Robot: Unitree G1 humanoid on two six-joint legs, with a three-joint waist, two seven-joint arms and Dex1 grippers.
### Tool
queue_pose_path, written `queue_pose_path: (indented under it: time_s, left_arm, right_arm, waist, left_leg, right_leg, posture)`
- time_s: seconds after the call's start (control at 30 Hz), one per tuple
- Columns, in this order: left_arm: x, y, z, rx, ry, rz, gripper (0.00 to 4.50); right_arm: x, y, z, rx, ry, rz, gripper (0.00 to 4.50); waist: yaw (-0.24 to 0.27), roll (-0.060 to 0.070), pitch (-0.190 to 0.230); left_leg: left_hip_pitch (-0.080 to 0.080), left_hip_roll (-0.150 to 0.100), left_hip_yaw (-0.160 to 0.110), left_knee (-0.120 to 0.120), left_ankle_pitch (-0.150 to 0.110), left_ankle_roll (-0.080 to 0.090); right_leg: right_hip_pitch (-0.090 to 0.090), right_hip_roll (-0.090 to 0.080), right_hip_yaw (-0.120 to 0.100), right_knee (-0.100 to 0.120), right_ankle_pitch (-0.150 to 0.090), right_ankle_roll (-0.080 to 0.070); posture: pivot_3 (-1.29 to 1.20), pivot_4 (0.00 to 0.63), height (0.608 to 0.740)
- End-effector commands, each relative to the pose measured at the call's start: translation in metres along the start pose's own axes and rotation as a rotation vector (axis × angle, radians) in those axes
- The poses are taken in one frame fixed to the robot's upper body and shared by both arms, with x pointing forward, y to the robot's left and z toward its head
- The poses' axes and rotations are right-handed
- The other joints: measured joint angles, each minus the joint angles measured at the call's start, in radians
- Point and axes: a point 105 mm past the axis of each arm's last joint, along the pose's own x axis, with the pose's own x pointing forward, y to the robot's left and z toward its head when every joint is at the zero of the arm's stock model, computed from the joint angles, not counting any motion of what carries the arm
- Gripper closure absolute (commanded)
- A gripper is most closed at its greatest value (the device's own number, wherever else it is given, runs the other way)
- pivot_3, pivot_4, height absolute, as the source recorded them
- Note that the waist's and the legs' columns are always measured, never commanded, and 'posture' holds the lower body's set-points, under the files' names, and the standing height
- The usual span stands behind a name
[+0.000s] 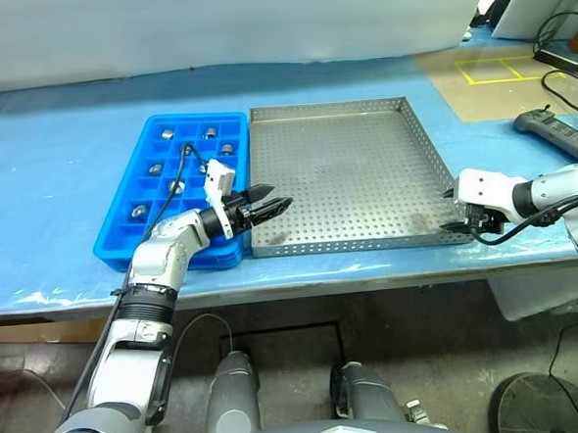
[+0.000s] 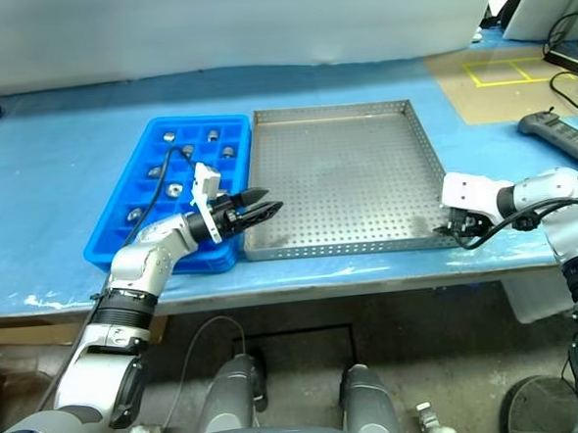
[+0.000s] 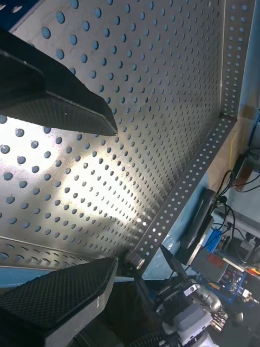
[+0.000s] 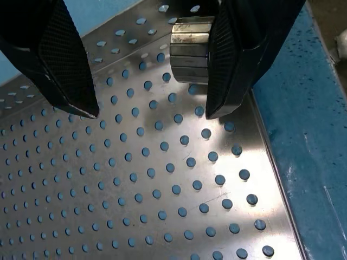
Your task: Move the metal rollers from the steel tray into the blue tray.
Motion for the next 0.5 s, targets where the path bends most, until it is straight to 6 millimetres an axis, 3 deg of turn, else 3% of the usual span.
queue_pose_path:
  time_s: [0.03, 0.2, 0.5]
  left_arm:
    - [-0.002, 0.003, -0.001, -0.001, -0.002, 0.011, 0.75]
    - [0.0, 0.002, 0.001, -0.004, -0.002, 0.003, 0.75]
    - [-0.001, 0.003, 0.004, -0.006, -0.005, -0.001, 0.75]
  right_arm:
    - [0.004, -0.009, 0.009, -0.088, -0.027, -0.087, 1.21]
    - [0.012, -0.028, 0.034, -0.095, -0.139, -0.233, 1.21]
    - [0.008, -0.044, 0.046, -0.084, -0.207, -0.369, 1.21]
  waist:
    - [-0.002, 0.0, 0.0]
    - [-0.004, 0.001, 0.0]
    - [-0.004, 0.001, 0.0]
  left_leg:
    - [0.0, 0.0, 0.0, 0.0, 0.0, 0.0]
    - [0.0, 0.0, 0.0, -0.001, 0.0, 0.0]
    - [-0.001, 0.0, 0.0, -0.002, 0.0, 0.0]
  right_leg:
    - [0.0, 0.0, 0.0, 0.0, 0.0, 0.0]
    - [-0.002, 0.0, 0.001, 0.0, 0.0, 0.0]
    - [-0.002, 0.0, 0.001, -0.001, 0.0, 0.0]
  posture:
    - [-0.07, 0.15, 0.74]
    - [-0.08, 0.15, 0.74]
    - [-0.08, 0.15, 0.74]
